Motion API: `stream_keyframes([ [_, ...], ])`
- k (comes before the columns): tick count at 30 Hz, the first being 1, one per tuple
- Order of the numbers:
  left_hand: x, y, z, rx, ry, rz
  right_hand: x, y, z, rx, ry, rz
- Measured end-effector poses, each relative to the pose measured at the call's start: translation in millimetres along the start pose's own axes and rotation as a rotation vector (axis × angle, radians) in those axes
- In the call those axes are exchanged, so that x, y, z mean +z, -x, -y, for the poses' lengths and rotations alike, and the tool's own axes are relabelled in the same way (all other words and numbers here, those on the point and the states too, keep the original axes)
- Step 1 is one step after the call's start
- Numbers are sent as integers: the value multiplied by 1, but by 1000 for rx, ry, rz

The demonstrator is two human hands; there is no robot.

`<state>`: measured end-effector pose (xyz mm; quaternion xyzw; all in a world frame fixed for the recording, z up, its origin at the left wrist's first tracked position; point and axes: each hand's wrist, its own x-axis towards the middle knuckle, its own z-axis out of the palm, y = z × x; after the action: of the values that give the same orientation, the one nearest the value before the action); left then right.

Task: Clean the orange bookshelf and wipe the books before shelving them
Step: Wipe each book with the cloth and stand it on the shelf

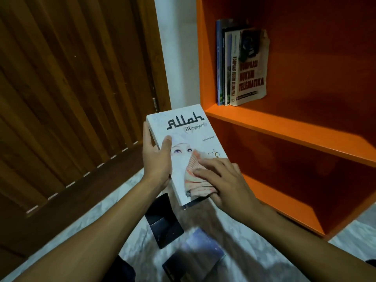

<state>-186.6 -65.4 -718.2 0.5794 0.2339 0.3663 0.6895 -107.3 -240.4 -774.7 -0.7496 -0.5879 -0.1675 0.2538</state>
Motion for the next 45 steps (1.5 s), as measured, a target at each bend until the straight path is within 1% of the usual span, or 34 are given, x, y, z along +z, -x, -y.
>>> stream_keyframes([
  [1, -3, 0, 0, 14, -39, 23, 0, 0, -7, -22, 0, -2],
  [2, -7, 1, 0, 25, -85, 44, -2, 0, -12, -3, -54, -18],
  [3, -9, 2, 1, 31, -127, 62, -5, -2, -13, 88, -174, -55],
  [4, -12, 4, 1, 29, -154, 77, -10, -5, -13, 257, -349, -107],
  [6, -16, 6, 1, 4, -154, 98, -22, -15, -13, 665, -797, -220],
  [7, -18, 7, 1, -11, -140, 112, -28, -20, -18, 827, -973, -294],
  [9, -20, 9, 0, -34, -113, 157, -44, -29, -34, 1025, -1173, -442],
  [11, -20, 12, -3, -44, -96, 219, -64, -34, -44, 1091, -1296, -533],
  [13, -17, 17, -4, -37, -101, 290, -76, -37, -51, 1038, -1300, -619],
  [15, -11, 21, -1, -35, -104, 354, -79, -43, -52, 916, -1107, -663],
  [16, -7, 23, 1, -36, -100, 380, -78, -45, -49, 828, -965, -643],
  [18, 2, 26, 7, -40, -86, 409, -66, -46, -48, 641, -619, -519],
  [20, 10, 29, 12, -36, -60, 404, -52, -40, -42, 431, -268, -322],
  [21, 14, 29, 13, -31, -47, 391, -45, -35, -35, 313, -142, -245],
  [22, 15, 28, 13, -34, -33, 372, -39, -31, -28, 218, -86, -179],
  [25, 13, 20, 13, -85, 9, 301, -24, -19, -7, 48, -96, -65],
  [28, 5, 12, 11, -135, 37, 225, -9, -4, 3, -92, 12, 14],
  [30, -2, 7, 10, -152, 57, 186, -2, 3, 8, -135, 75, 67],
  [33, -10, 0, 8, -145, 46, 139, -1, 7, 11, -129, 114, 106],
  [36, -15, -4, 7, -133, 31, 77, 0, 10, 12, -196, 117, 88],
  [38, -18, -6, 7, -131, 42, 40, 5, 14, 13, -255, 67, 48],
  [41, -23, -9, 3, -126, 14, 12, 15, 20, 16, -294, -28, 10],
  [43, -26, -9, 2, -119, -14, 1, 19, 22, 16, -322, -104, 49],
  [45, -29, -8, 2, -104, -49, 14, 17, 22, 18, -296, -247, 97],
])
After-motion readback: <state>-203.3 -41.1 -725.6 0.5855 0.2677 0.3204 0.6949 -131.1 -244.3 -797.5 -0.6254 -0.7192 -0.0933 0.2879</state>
